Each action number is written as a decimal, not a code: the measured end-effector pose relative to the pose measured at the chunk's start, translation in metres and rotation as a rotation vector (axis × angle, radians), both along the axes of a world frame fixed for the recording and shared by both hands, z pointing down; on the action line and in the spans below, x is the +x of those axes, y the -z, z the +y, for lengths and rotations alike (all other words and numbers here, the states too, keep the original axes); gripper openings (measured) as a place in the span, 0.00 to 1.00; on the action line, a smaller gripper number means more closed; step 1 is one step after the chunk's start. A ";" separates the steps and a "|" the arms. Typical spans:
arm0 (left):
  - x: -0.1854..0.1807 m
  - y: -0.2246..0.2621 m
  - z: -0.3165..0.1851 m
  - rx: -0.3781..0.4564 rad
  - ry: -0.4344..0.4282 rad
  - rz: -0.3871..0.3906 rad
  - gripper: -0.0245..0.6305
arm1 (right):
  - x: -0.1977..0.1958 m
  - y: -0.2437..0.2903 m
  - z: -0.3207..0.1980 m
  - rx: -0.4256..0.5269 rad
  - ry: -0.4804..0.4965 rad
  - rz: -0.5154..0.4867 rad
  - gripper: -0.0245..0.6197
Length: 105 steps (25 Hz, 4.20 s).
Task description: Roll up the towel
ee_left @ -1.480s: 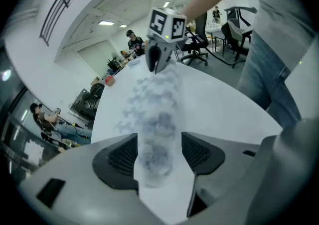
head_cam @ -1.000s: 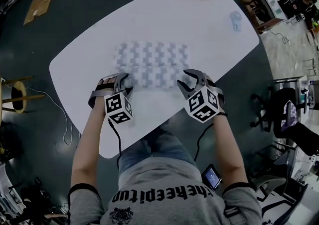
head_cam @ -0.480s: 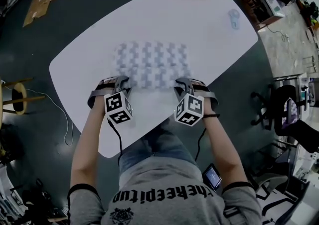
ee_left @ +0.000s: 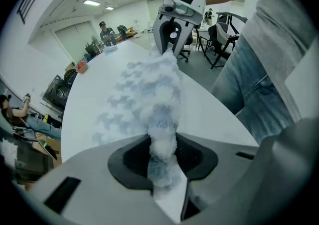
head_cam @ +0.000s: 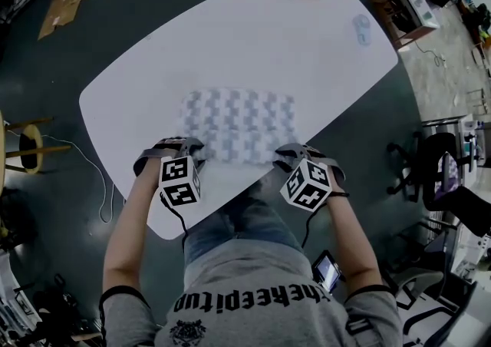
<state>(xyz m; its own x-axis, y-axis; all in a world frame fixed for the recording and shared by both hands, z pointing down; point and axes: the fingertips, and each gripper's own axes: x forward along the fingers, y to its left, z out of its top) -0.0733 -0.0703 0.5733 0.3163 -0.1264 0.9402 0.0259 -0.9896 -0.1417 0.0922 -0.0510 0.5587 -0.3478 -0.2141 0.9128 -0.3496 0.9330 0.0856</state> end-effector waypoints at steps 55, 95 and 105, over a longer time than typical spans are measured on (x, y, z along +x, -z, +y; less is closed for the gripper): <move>0.041 0.036 -0.094 0.201 0.102 0.187 0.33 | -0.013 0.013 -0.118 0.283 -0.158 -0.015 0.36; 0.020 0.088 -0.161 0.207 0.677 0.666 0.21 | -0.022 0.073 -0.155 0.276 -0.536 -0.422 0.06; 0.008 0.168 -0.129 0.383 0.809 0.813 0.04 | -0.023 0.142 -0.125 0.426 -0.617 -0.576 0.04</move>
<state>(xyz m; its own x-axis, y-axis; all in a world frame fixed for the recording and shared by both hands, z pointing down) -0.0656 -0.1996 0.4056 0.4983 -0.7879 0.3617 -0.8145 -0.5684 -0.1162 0.0692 -0.1759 0.4165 -0.4350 -0.7867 0.4381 -0.8656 0.4994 0.0372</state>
